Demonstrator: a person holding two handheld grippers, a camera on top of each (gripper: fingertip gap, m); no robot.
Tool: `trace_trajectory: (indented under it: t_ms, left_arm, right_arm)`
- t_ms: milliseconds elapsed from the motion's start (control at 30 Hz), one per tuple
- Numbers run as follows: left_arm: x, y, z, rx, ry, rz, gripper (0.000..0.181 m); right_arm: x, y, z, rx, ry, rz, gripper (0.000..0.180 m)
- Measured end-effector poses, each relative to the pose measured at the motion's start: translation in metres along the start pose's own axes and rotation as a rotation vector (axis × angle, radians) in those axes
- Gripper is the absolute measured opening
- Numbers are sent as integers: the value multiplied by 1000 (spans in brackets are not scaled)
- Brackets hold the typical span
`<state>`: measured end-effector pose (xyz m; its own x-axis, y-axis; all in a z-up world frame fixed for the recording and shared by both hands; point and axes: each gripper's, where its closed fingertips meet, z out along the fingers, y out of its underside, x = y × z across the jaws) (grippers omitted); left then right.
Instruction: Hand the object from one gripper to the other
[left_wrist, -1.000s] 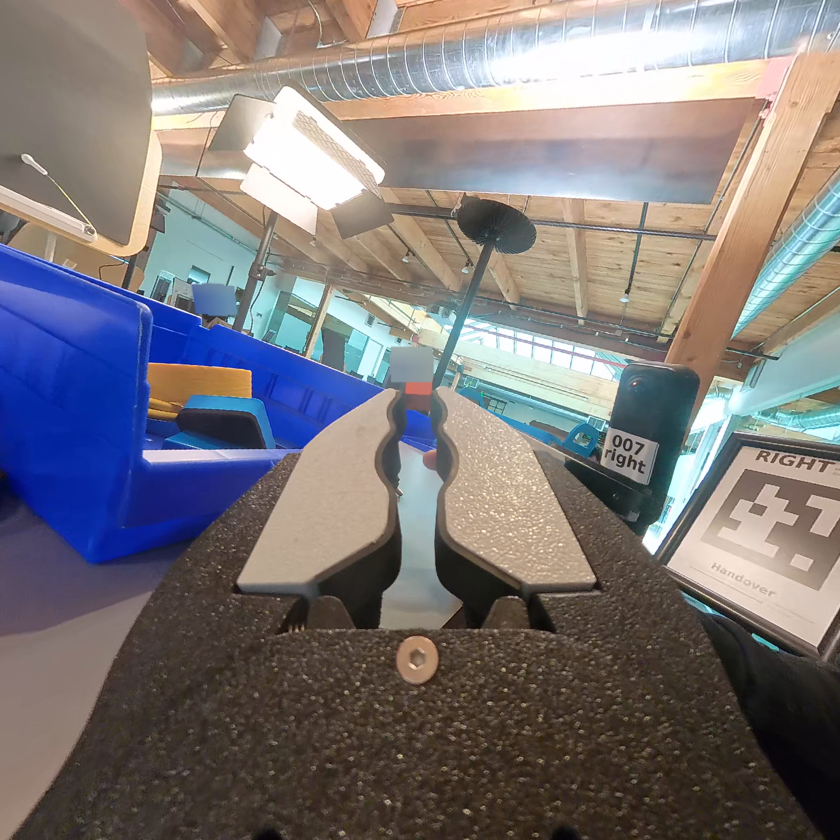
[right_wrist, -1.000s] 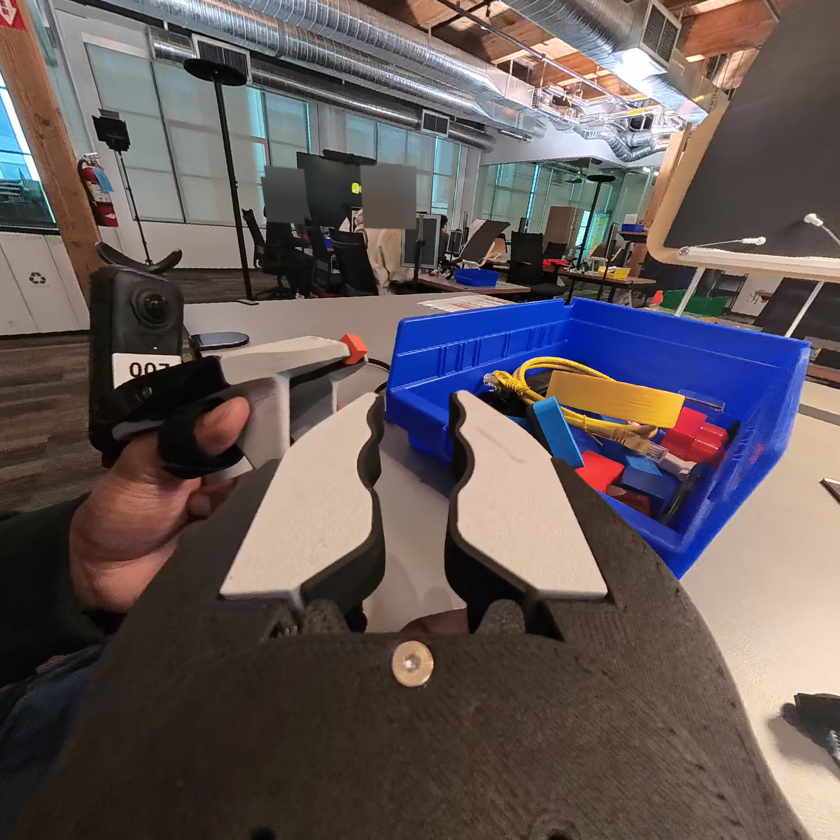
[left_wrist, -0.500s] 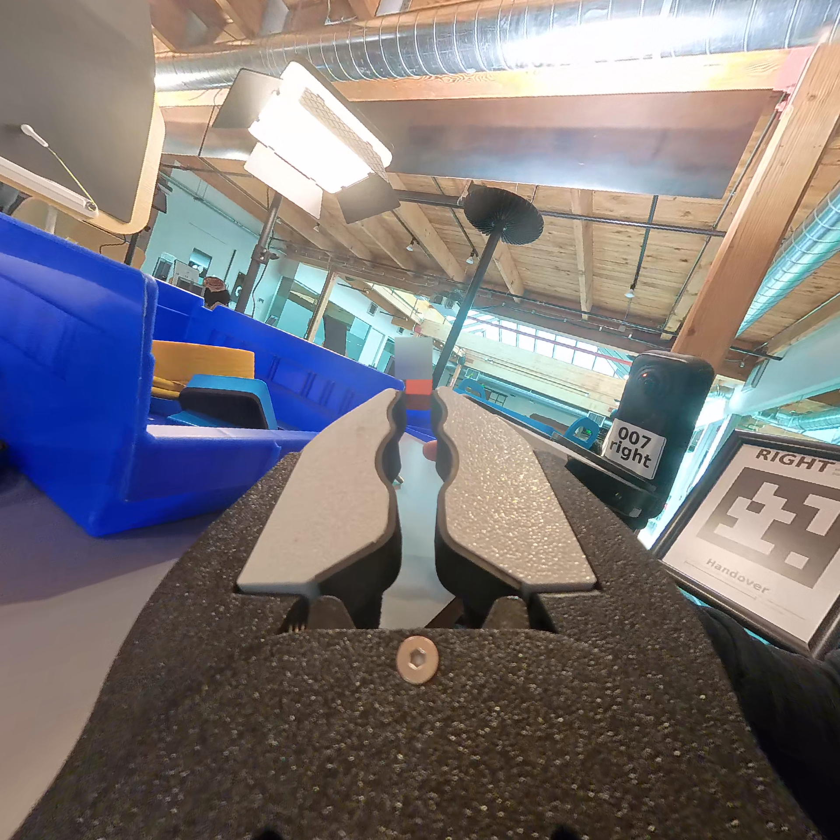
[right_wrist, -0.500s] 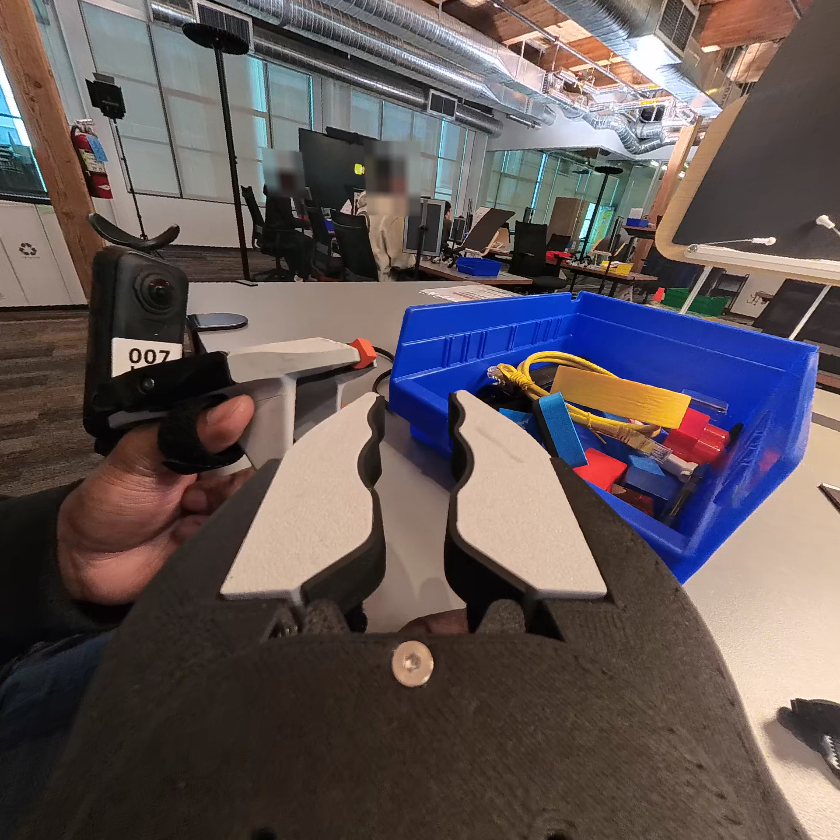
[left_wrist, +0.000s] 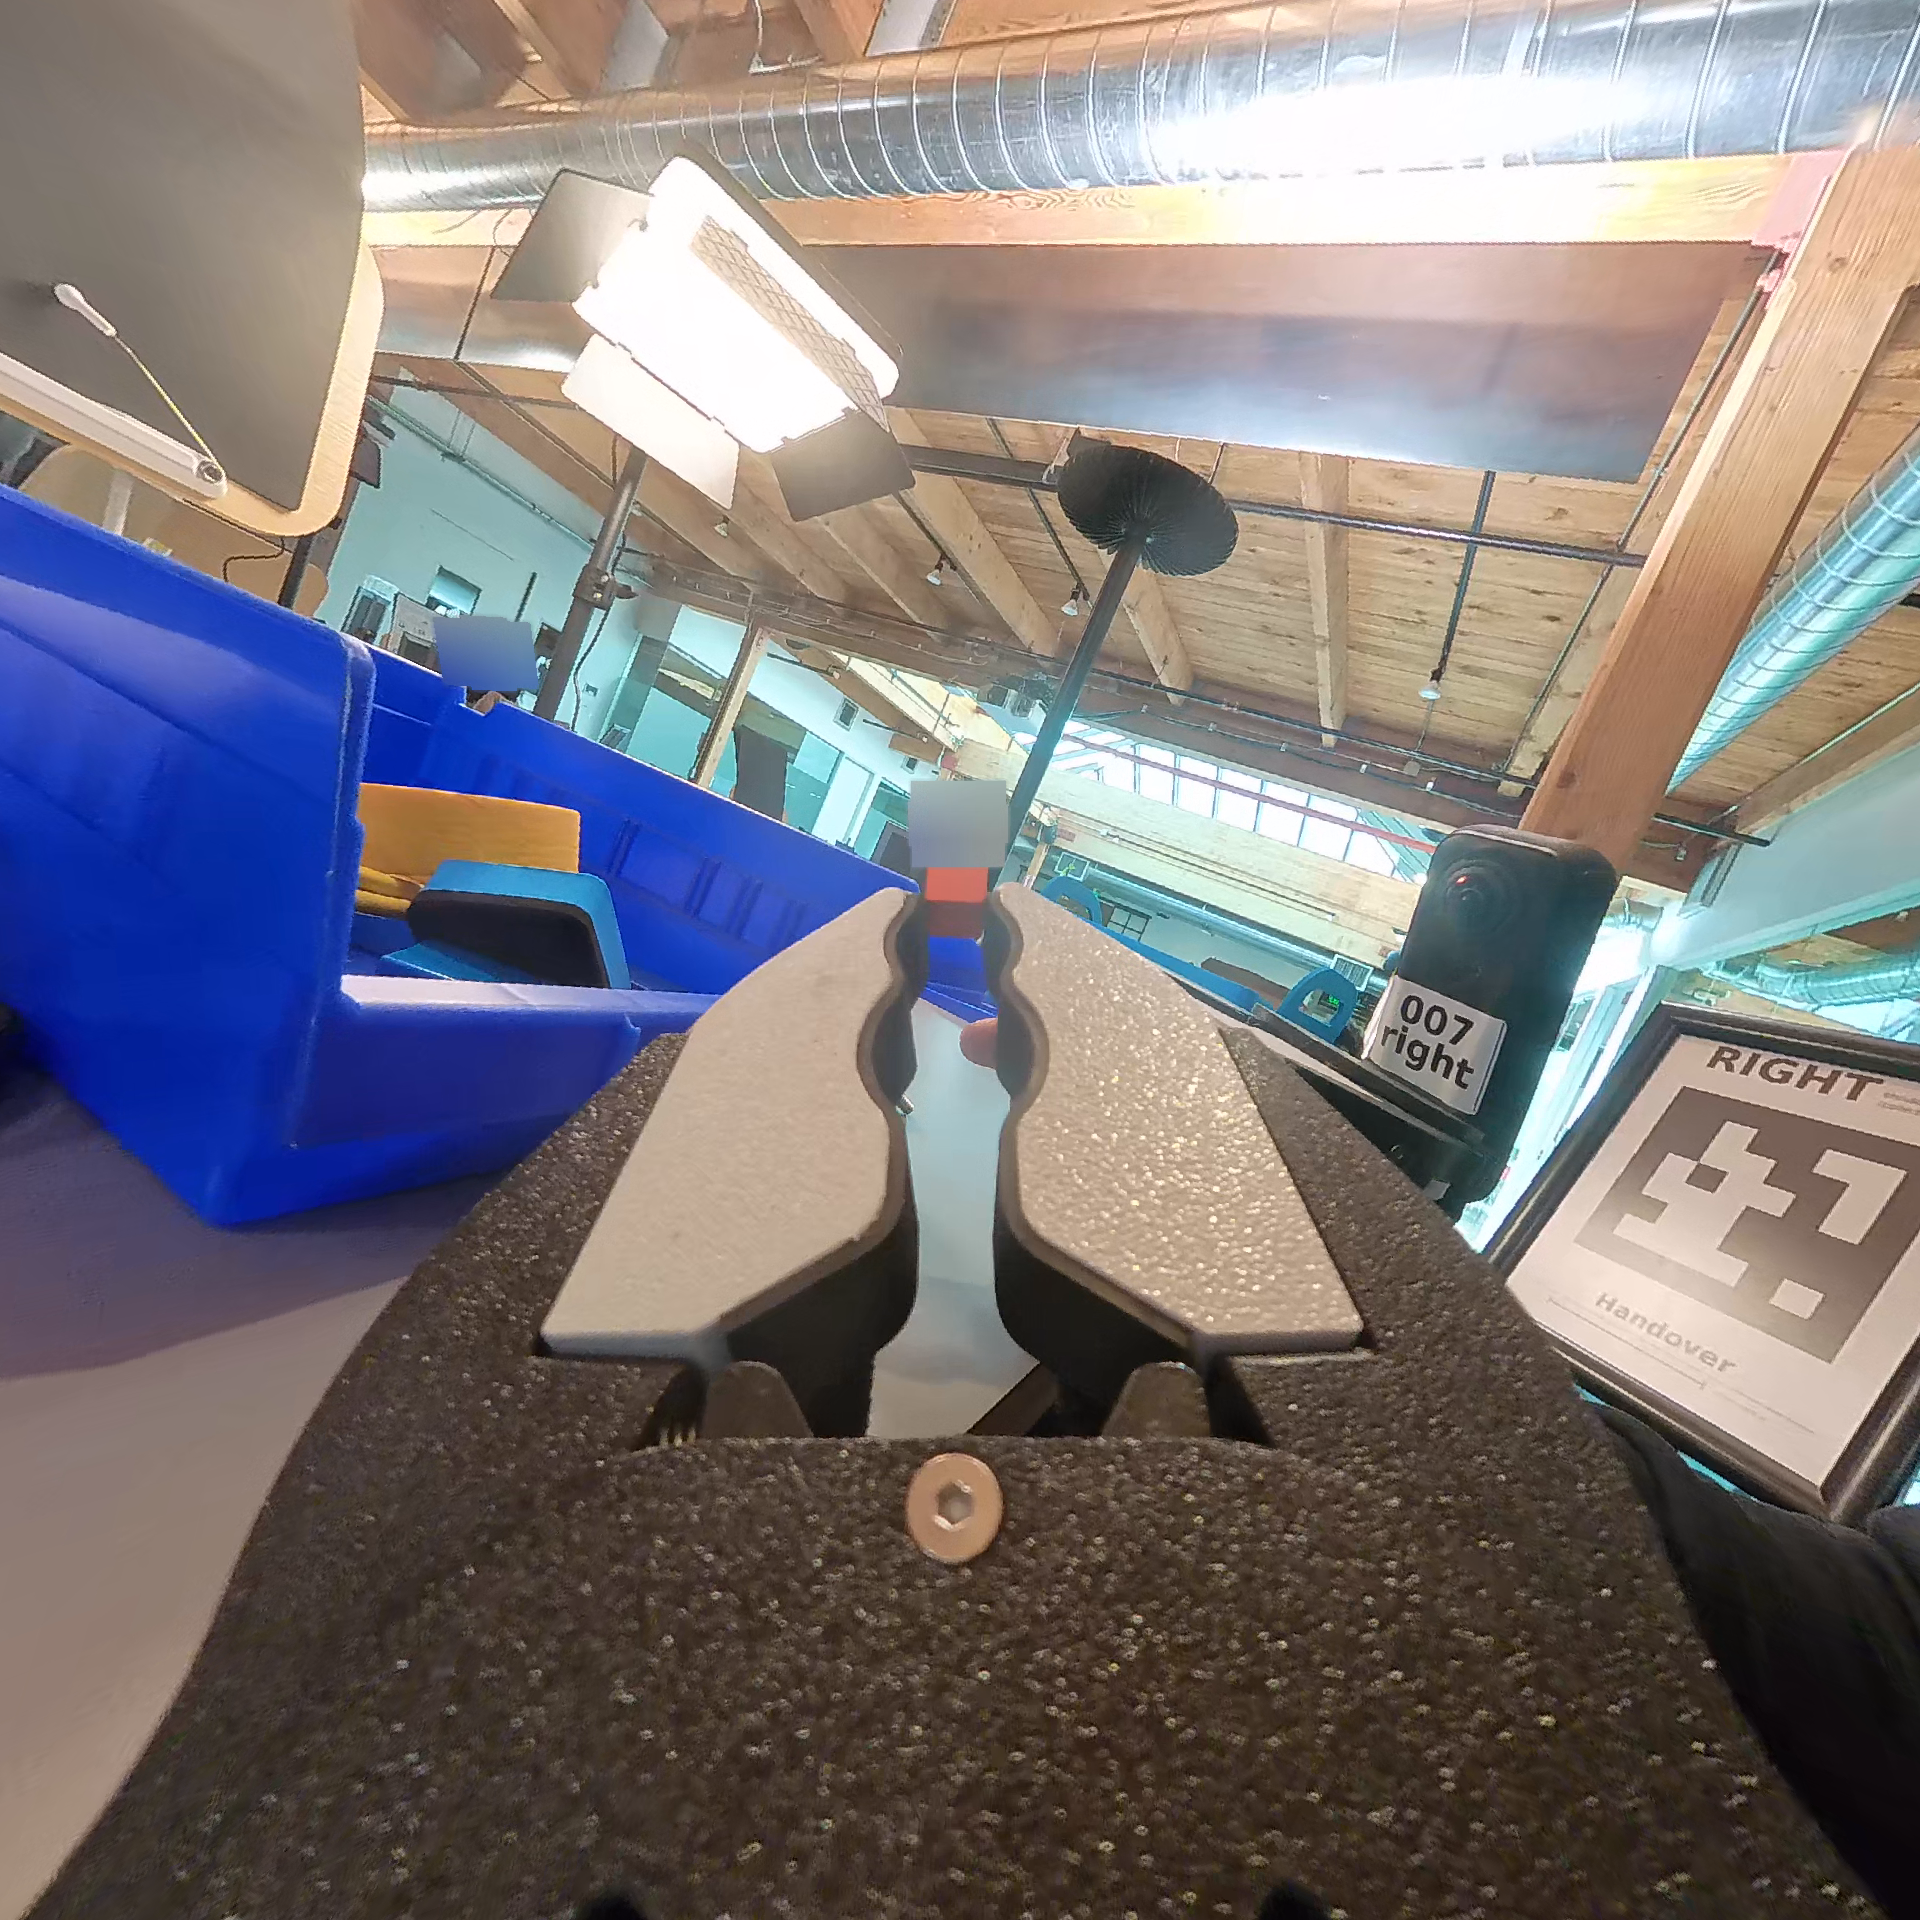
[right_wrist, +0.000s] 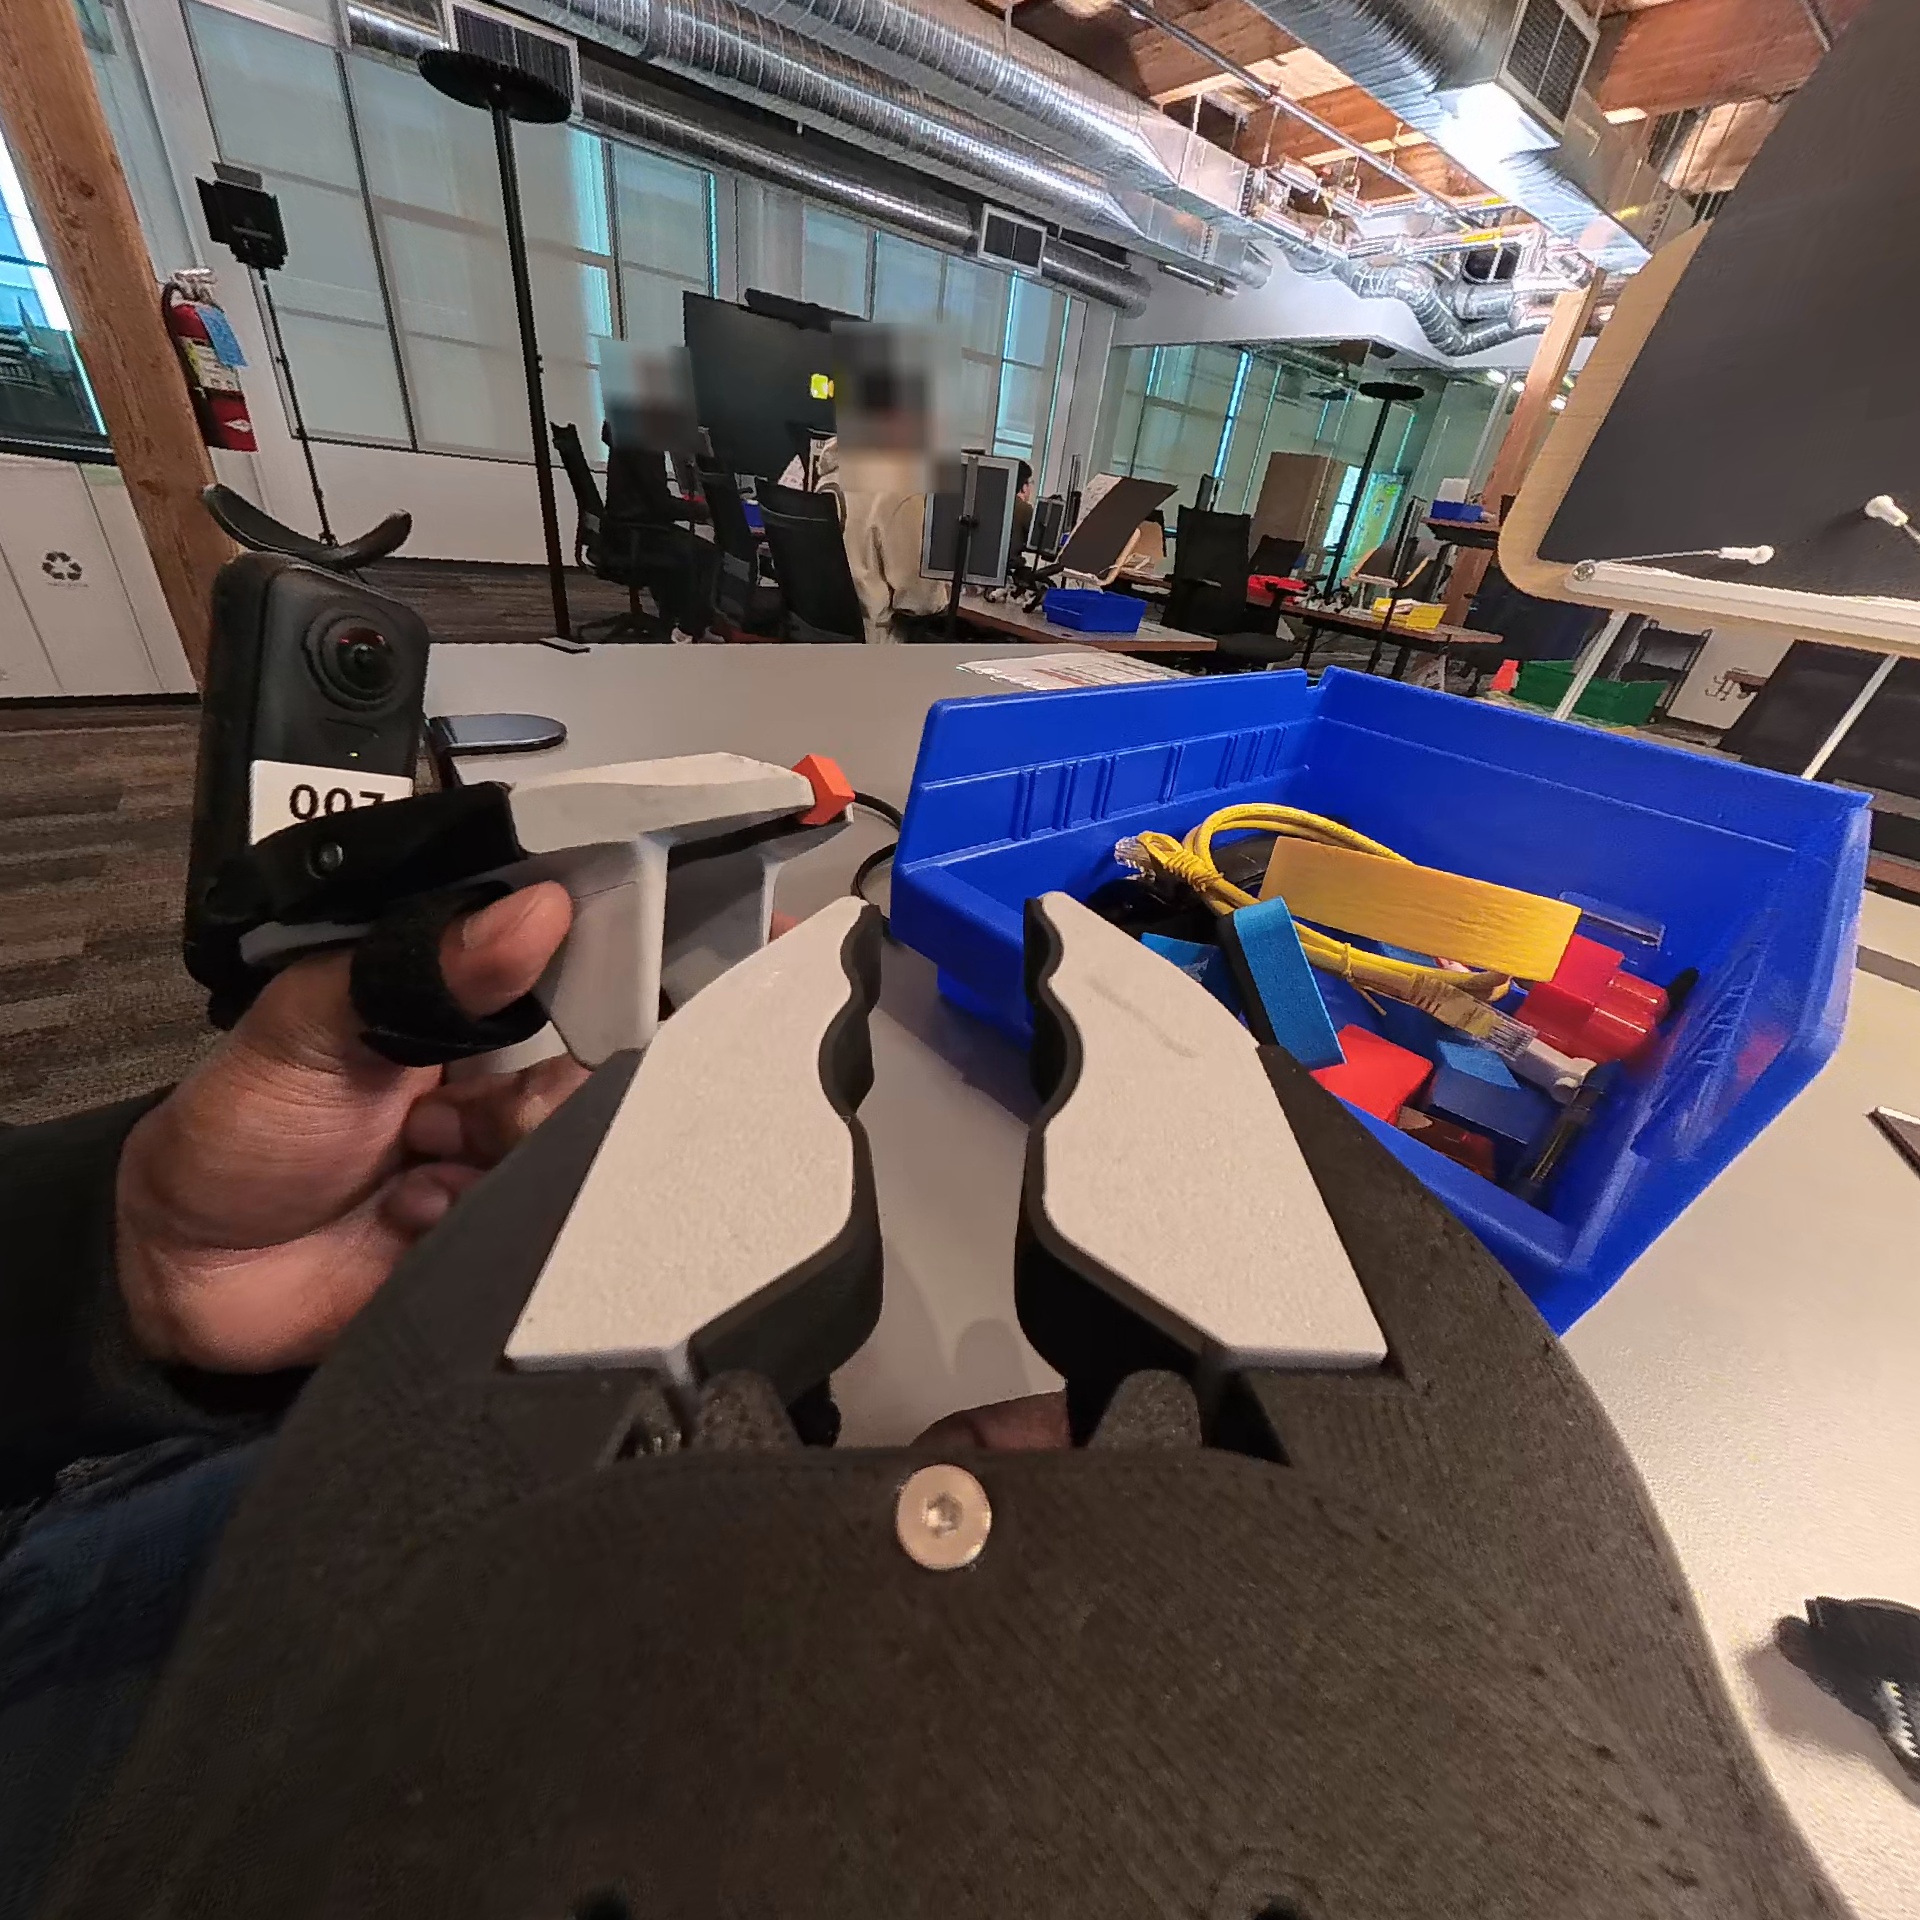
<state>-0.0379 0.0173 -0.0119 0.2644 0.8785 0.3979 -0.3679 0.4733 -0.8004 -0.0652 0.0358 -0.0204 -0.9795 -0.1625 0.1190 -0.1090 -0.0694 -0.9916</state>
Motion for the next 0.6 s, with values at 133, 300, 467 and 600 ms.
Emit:
trace_trajectory:
  t_ms: [133,300,467,600]
  left_arm:
    - [0,-1,0,6,2,-14,10]
    - [-1,-2,0,15,8,-45,10]
    - [-2,-2,-1,21,11,-74,10]
    - [-3,-3,-1,32,19,-108,10]
  right_arm:
    - [0,0,0,-1,-2,-1,25]
    - [0,0,0,-1,-6,0,25]
    - [-2,1,1,-7,-2,-16,25]
    - [-1,1,1,-6,-4,-12,25]
